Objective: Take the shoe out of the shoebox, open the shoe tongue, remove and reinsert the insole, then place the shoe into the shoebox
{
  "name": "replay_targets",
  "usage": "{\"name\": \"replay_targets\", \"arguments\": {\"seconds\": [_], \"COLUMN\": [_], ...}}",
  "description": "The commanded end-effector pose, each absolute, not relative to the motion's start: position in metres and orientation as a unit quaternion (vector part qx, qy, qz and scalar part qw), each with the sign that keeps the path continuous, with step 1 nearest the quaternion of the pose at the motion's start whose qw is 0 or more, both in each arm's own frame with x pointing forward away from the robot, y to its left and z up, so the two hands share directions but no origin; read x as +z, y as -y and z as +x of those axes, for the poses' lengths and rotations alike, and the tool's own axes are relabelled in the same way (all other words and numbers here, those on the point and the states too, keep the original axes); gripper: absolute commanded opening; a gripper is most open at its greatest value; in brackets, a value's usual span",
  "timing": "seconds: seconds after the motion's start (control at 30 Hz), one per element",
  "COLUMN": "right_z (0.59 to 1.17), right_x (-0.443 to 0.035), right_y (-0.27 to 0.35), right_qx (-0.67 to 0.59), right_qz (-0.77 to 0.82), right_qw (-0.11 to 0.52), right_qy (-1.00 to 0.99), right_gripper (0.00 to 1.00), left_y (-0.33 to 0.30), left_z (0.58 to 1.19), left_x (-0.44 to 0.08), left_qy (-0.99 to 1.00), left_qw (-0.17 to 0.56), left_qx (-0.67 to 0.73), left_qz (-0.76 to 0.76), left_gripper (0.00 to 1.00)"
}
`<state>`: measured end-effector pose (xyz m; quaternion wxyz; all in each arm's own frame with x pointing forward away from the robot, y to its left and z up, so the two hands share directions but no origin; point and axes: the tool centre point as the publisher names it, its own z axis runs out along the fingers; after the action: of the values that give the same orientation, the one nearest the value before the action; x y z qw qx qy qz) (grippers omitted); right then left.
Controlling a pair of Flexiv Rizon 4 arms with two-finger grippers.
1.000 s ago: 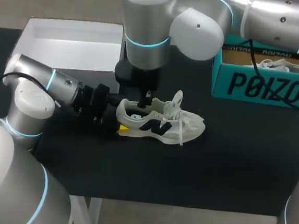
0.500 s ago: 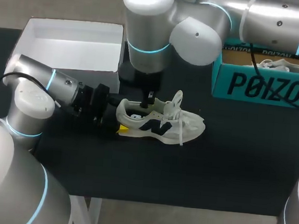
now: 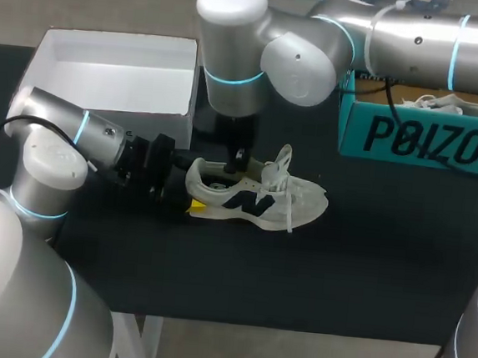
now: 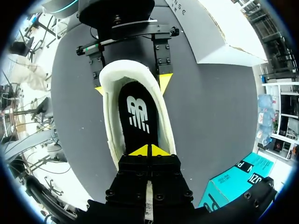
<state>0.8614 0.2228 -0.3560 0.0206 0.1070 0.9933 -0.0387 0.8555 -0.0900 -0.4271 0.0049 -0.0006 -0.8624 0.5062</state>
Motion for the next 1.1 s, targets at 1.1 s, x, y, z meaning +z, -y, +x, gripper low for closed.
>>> {"name": "replay_targets", "arguments": {"seconds": [1.1], "right_z": [0.873], "right_x": [-0.409], "right_y": [-0.206], "right_qx": [0.011], "right_qz": [0.123], "right_qw": [-0.081], "right_qy": [-0.989], "right_gripper": [0.19], "left_y": [0.090], "left_z": [0.856], "left_x": [-0.429], "left_qy": [0.862], "left_qw": [0.004], "left_qx": [0.506], "left_qz": [0.000], "left_gripper": [0.00]}}
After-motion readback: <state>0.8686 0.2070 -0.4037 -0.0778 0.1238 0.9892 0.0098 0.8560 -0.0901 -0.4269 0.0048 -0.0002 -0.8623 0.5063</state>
